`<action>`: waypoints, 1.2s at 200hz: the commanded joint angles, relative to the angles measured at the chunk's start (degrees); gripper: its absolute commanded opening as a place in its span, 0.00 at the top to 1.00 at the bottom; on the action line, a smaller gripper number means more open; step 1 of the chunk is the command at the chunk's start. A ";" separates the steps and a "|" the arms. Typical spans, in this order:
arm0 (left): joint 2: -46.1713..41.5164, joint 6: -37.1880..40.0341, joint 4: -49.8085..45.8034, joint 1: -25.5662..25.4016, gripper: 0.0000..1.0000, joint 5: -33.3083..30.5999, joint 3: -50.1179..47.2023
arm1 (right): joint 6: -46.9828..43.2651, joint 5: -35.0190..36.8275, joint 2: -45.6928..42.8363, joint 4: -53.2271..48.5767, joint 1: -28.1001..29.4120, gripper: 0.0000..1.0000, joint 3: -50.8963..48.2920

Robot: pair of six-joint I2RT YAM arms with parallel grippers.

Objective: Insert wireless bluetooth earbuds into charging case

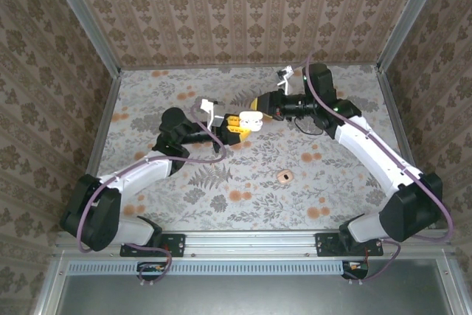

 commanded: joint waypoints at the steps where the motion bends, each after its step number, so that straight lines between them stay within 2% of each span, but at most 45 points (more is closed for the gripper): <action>1: 1.23 -0.29 -0.56 0.54 1.00 1.22 2.78 | 1.62 -7.17 -0.86 4.60 1.68 0.78 -0.77; 39: 1.80 -2.66 -0.20 1.28 1.00 0.28 3.36 | -4.28 -7.42 -3.22 -1.35 3.01 0.78 -0.43; 72: 1.89 -4.59 -0.14 1.85 1.00 -0.10 3.57 | -9.02 -4.88 -3.84 -6.73 3.92 0.77 0.02; 88: 1.64 -5.41 -0.33 2.28 1.00 -0.22 3.28 | -10.01 -1.52 -4.98 -7.71 3.70 0.76 -0.07; 112: -0.09 -6.20 -3.18 4.51 1.00 -2.04 1.43 | -11.04 8.22 -8.00 -10.03 2.24 0.66 -0.03; 129: -2.39 -6.93 -8.51 6.79 1.00 -4.47 -0.29 | -12.40 17.91 -9.89 -13.96 0.79 0.63 -0.36; 136: -3.05 -7.42 -11.82 9.33 1.00 -5.43 -0.77 | -12.82 21.38 -10.17 -15.75 0.26 0.61 -0.74; 155: -3.66 -6.65 -27.19 13.26 1.00 -7.87 0.61 | -14.21 29.44 -8.75 -22.64 -0.14 0.58 -0.98; 171: -1.83 -4.80 -39.76 16.15 1.00 -9.34 3.14 | -14.53 32.33 -6.77 -26.57 -0.17 0.55 -2.29; 185: 1.26 -5.04 -46.11 18.59 1.00 -10.01 4.62 | -14.20 34.46 -5.39 -28.58 -0.13 0.52 -4.63; 208: 7.73 -6.47 -51.28 21.46 0.99 -11.76 6.11 | -13.34 37.45 -3.63 -30.84 0.11 0.48 -9.50; 240: 17.35 -5.33 -56.75 21.63 0.96 -14.59 9.57 | -12.50 39.99 -3.34 -32.71 2.34 0.43 -16.19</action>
